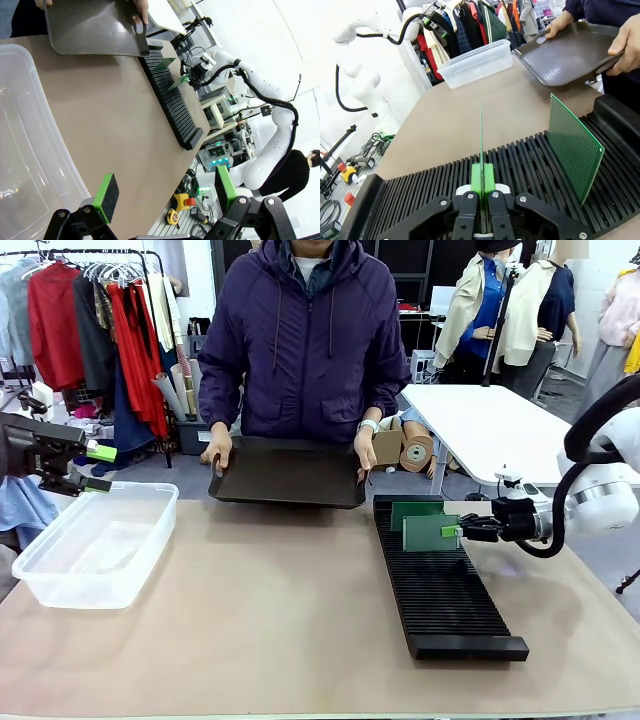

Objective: Sort PCBs into racks and boxes based on the side picked up.
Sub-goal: If the short side of the Blank PCB is picked up, insert it into the PCB Rack ; if the long side is picked up, place it in the Organizing box.

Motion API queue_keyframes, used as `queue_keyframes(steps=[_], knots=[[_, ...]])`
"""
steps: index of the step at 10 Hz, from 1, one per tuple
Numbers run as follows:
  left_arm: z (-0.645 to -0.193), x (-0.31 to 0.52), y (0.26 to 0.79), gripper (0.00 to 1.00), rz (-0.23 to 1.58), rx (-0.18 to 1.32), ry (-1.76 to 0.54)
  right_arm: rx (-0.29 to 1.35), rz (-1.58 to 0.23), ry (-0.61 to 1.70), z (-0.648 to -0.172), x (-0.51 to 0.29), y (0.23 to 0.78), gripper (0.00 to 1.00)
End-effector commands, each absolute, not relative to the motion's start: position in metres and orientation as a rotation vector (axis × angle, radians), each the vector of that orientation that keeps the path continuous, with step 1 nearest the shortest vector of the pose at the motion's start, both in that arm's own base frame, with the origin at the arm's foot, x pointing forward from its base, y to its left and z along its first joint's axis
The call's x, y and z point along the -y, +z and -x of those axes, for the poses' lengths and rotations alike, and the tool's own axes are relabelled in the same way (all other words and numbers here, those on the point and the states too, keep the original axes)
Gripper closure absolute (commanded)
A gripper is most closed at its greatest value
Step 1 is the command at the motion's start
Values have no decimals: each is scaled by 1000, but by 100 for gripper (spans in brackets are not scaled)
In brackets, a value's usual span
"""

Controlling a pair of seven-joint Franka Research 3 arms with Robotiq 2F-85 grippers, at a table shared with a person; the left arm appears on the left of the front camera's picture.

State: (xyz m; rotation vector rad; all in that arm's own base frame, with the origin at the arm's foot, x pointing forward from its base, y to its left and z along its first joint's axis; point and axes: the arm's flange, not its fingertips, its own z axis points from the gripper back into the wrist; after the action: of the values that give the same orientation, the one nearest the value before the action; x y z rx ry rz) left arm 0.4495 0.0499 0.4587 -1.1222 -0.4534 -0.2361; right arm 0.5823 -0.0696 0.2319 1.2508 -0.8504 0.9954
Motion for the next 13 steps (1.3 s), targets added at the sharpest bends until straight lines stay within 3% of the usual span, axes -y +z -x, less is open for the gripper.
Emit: queue_keyframes(steps=[1,13], knots=[[-449,-50,460,0,1121,456,-236,856,-1266,1045,-587,71,231,100],[-449,-50,460,0,1121,456,-236,833,-1300,1114,-591,73,220,100]])
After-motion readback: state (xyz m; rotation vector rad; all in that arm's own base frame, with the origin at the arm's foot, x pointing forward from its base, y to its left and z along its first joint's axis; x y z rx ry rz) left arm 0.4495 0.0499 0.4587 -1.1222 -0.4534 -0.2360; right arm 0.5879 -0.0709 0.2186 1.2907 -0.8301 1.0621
